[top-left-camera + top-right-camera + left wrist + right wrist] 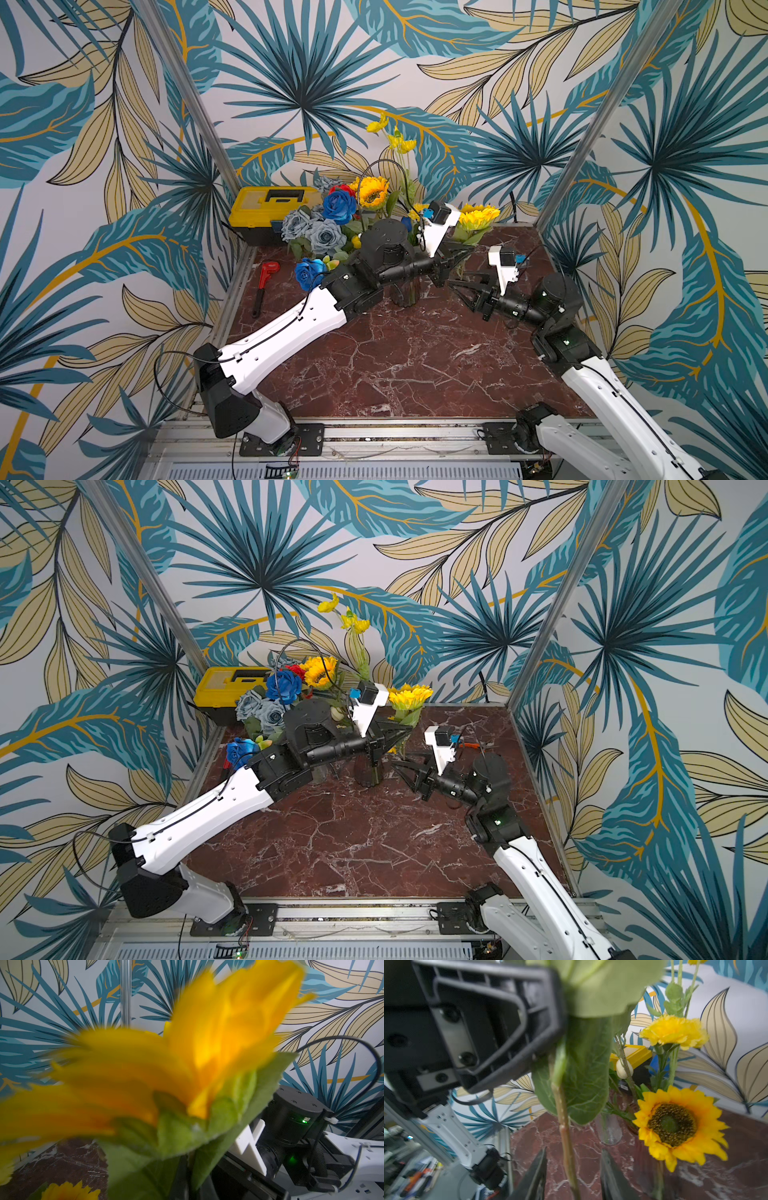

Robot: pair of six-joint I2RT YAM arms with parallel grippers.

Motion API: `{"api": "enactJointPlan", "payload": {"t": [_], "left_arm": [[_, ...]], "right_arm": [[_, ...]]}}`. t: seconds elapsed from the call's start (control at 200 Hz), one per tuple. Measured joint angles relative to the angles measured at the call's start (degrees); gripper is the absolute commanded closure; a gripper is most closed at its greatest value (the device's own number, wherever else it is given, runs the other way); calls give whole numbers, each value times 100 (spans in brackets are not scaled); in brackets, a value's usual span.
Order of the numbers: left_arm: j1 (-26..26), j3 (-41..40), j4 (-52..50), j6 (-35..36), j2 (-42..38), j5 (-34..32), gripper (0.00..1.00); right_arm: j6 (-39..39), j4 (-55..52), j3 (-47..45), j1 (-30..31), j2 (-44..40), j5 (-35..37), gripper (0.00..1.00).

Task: Pick out yellow flowers from the vase
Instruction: Pick up the flower at the center of the board, then place the flower at the center of the board.

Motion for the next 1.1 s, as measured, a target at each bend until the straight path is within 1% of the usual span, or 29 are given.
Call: {"api": "enactJointPlan", "payload": {"t": [0.055, 0.18, 0.195, 0.225, 0.26, 0.27, 0.305, 0.315, 0.335, 0.385, 0.406, 0.421, 0.516, 0.616, 0.731, 0.846, 0.976, 1.051, 1.101], "left_arm": [[0, -4, -2, 0, 0, -4, 100], [0, -7, 4, 2, -2, -55, 100], [2, -7, 7, 2, -2, -55, 98], [7, -7, 9, 2, -2, -63, 88], [4, -13, 17, 15, -7, -70, 74], [4, -15, 20, 9, -7, -79, 69], [4, -22, 26, 20, -11, -94, 44], [4, -26, 26, 24, -13, -94, 38], [4, -28, 28, 39, -22, -101, 30], [4, -31, 33, 66, -28, -105, 14], [4, -31, 33, 72, -33, -103, 5], [4, -31, 33, 76, -35, -94, 0], [2, -31, 33, 138, -57, -17, 1], [-46, -66, 37, 321, -116, -2, 0], [-229, -295, 39, 678, -339, -76, 1], [-431, -664, 35, 981, -693, -245, 1], [-638, -1274, -2, 1246, -1333, -708, 1], [-678, -1587, -68, 1307, -1829, -1143, 1], [-678, -1805, -87, 1325, -2240, -1547, 1]], "right_arm": [[-61, 9, 11, 7, 24, 4, 87], [-81, 39, 15, 52, 24, -28, 93], [-90, 46, 17, 61, 24, -31, 95], [-96, 48, 17, 63, 24, -39, 98], [-94, 50, 20, 63, 24, -44, 100], [-101, 50, 20, 63, 24, -44, 100], [-98, 55, 20, 66, 22, -39, 100], [-101, 57, 22, 66, 22, -37, 100], [-96, 57, 24, 66, 17, -31, 100], [-98, 55, 24, 61, 11, 11, 100], [-96, 57, 24, 61, 4, 28, 100], [-98, 55, 24, 61, 0, 52, 100], [-98, 35, 24, 61, -55, 214, 100], [-101, -28, 24, 61, -170, 540, 100], [-116, -57, 20, 61, -299, 966, 100], [-166, -157, 20, 61, -321, 1237, 100], [-243, -487, 20, 61, -319, 1641, 100], [-297, -717, 24, 61, -308, 2009, 100], [-326, -890, 33, 61, -282, 2258, 100]]}}
